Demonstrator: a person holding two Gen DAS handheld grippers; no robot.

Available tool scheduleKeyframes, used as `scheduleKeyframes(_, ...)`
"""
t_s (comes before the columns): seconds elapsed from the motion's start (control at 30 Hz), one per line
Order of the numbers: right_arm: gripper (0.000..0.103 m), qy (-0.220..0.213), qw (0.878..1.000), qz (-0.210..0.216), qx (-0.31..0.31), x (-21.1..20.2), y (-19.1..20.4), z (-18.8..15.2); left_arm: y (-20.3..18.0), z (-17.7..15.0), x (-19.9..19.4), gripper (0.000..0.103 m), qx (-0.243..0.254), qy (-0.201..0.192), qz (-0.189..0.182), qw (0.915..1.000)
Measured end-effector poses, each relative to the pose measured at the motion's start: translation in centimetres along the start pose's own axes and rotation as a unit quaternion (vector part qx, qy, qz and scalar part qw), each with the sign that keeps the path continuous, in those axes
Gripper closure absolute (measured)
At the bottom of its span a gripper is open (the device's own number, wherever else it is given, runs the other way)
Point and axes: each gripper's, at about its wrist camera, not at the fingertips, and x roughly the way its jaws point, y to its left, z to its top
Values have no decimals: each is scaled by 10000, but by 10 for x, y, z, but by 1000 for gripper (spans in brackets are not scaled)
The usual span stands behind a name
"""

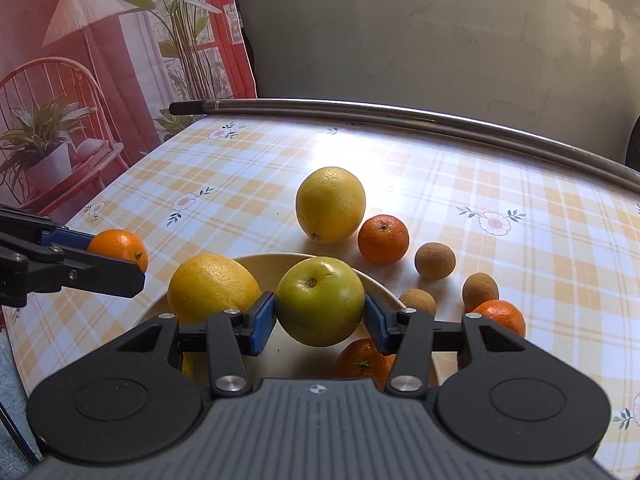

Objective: Organize fruits
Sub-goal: 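Lower the green apple onto the plate and open the right gripper, then lower the held orange with the left tool toward the plate rim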

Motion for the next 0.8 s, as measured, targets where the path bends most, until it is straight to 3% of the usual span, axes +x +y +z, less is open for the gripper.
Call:
scheduleKeyframes(0.17,52,84,9999,18,112,6,1,1,2,-1,0,63,-54,21,28,10000)
scheduleKeyframes(0.53,50,-275,9992,6,291,-18,-3,6,0,0,-1,63,-44,-5,25,10000)
scheduleKeyframes(0.8,50,-541,9918,-228,1134,-54,-28,-15,-11,-2,1,63,58,35,-99,9999)
